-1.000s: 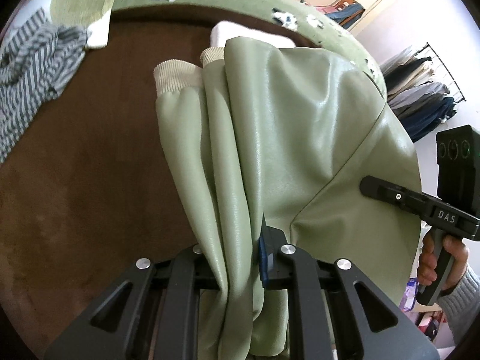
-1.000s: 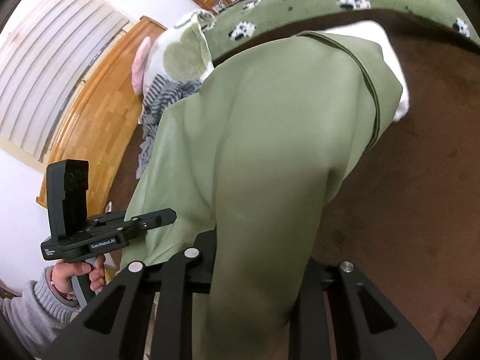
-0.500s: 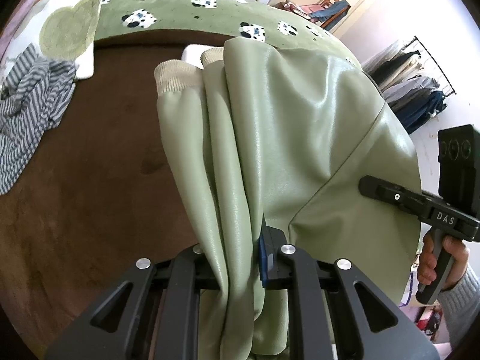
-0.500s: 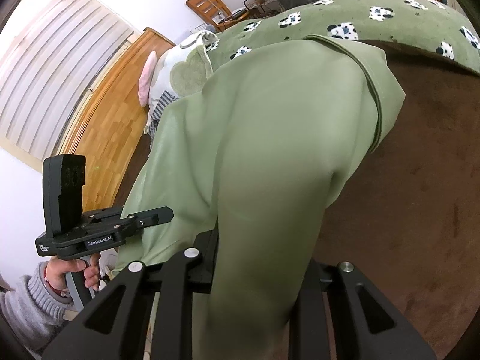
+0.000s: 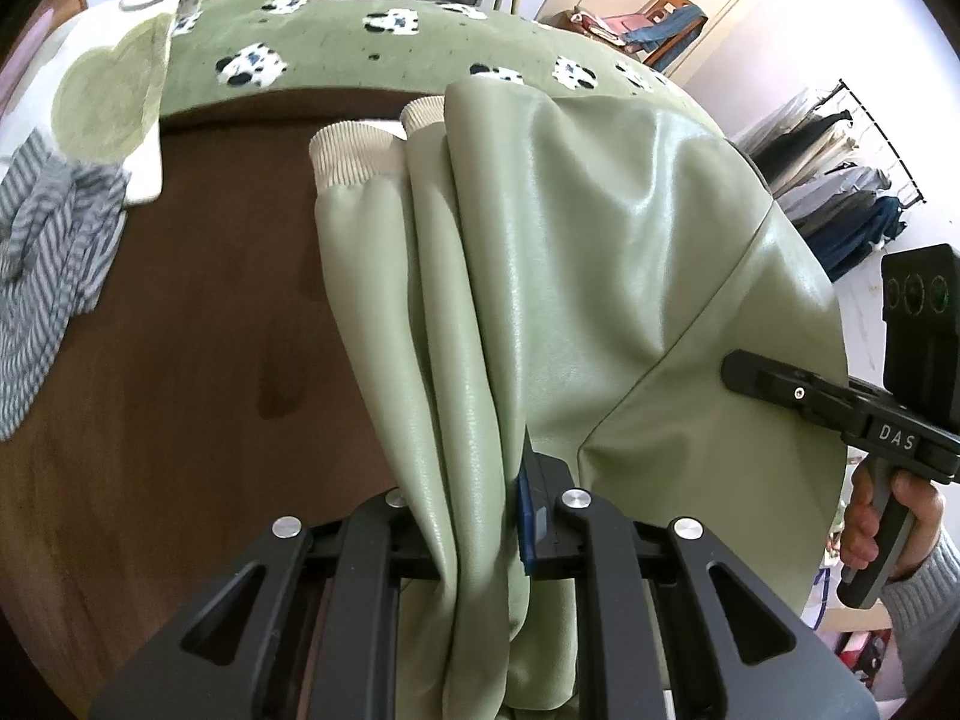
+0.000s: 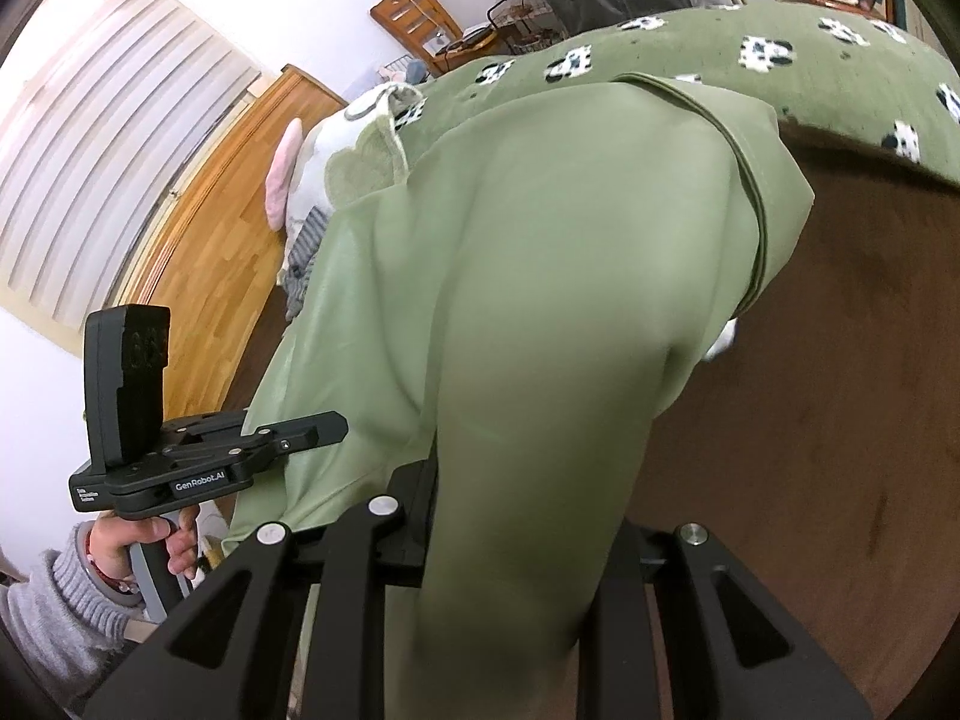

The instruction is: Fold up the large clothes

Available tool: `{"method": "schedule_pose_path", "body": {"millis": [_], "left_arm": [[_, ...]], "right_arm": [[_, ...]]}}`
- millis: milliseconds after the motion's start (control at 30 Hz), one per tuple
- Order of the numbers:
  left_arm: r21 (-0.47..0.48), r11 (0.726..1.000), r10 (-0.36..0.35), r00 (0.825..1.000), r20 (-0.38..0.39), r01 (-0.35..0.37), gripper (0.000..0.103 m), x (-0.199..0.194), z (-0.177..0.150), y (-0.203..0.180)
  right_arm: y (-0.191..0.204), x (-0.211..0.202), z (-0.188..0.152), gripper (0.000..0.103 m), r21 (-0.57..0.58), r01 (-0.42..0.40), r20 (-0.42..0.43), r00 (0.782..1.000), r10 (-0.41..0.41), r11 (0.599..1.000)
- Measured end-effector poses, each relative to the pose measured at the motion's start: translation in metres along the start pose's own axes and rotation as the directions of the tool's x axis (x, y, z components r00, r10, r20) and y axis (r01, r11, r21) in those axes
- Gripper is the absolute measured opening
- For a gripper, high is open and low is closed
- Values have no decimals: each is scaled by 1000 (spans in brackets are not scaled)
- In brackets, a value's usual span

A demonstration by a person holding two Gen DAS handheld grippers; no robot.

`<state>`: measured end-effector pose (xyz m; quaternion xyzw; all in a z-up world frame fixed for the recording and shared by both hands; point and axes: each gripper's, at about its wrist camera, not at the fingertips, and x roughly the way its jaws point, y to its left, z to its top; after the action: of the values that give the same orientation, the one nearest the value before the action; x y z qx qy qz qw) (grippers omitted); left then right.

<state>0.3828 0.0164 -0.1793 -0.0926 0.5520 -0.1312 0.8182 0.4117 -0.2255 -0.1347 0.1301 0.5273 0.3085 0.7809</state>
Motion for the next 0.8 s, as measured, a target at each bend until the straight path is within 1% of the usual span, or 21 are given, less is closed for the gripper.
{"method": "schedule_pose_path", "body": {"millis": [67, 100, 200, 367, 500, 667, 800], "left_arm": [[13, 1000, 0, 1000, 9, 0, 17, 7, 21, -2], [16, 1000, -1, 1000, 11, 0, 17, 10, 30, -2], [33, 999, 1, 1000, 20, -1, 17, 27, 68, 1], [36, 999, 6, 1000, 14, -6, 17, 63, 115, 10], [33, 999, 12, 1000, 5, -12, 17, 98, 146, 20], [25, 999, 19, 1000, 8, -19, 17, 152, 182, 40], [-2, 1000, 27, 999, -18, -27, 18, 202, 199, 62]], "right_arm": [[-11, 6, 25, 21, -6, 2, 10, 1000, -2, 1000], [-14, 8, 32, 21, -7, 3, 12, 1000, -3, 1000], [-32, 21, 66, 21, -6, 8, 26, 1000, -8, 1000], [-63, 49, 110, 21, -16, 18, 14, 1000, -18, 1000], [-93, 81, 144, 21, -27, 16, -12, 1000, -17, 1000], [-135, 135, 185, 22, -53, 16, -43, 999, -18, 998], [-169, 183, 202, 22, -49, 11, -90, 996, -15, 999]]}}
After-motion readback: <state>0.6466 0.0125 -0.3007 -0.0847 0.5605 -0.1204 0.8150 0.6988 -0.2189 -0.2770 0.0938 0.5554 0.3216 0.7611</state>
